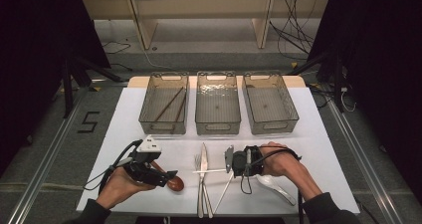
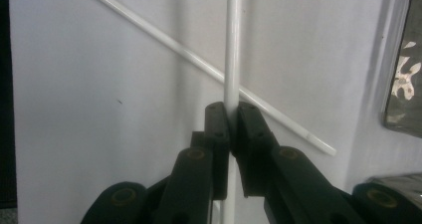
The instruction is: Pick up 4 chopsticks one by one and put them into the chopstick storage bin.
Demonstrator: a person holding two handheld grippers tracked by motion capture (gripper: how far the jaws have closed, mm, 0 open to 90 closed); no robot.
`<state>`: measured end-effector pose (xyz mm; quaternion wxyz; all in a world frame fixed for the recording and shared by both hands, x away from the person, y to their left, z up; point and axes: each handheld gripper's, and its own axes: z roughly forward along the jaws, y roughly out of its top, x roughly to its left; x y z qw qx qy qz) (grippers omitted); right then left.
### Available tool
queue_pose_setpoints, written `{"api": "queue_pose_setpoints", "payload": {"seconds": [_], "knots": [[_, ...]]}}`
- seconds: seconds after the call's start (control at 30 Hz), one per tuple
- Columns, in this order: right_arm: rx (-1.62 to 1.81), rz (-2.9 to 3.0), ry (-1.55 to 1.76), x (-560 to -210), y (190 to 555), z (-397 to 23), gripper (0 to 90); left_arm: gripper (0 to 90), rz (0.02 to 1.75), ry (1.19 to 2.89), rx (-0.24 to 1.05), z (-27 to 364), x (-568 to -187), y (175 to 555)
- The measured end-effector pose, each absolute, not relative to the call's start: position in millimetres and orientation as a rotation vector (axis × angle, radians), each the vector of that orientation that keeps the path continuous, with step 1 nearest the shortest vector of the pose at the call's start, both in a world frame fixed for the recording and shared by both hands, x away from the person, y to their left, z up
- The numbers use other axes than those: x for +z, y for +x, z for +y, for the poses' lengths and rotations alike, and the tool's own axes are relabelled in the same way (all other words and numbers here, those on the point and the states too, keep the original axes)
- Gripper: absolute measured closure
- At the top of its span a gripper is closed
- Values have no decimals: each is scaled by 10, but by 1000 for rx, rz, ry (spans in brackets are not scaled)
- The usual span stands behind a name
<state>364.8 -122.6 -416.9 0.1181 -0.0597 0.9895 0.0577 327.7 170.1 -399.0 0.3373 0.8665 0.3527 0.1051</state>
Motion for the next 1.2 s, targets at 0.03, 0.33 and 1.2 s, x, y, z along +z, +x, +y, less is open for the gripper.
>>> {"api": "queue_pose_setpoints", "payload": {"seconds": [0.03, 0.33, 1.2], "knots": [[170, 2895, -172, -4158, 3636, -1216, 851, 157, 912, 2257, 271, 1679, -3978, 3276], [192, 2901, -178, -4148, 3629, -1195, 851, 157, 861, 2282, 244, 1486, -3954, 3297], [199, 2890, -254, -4130, 3476, -1029, 850, 359, 687, 2507, 18, 952, -4124, 3467]]}}
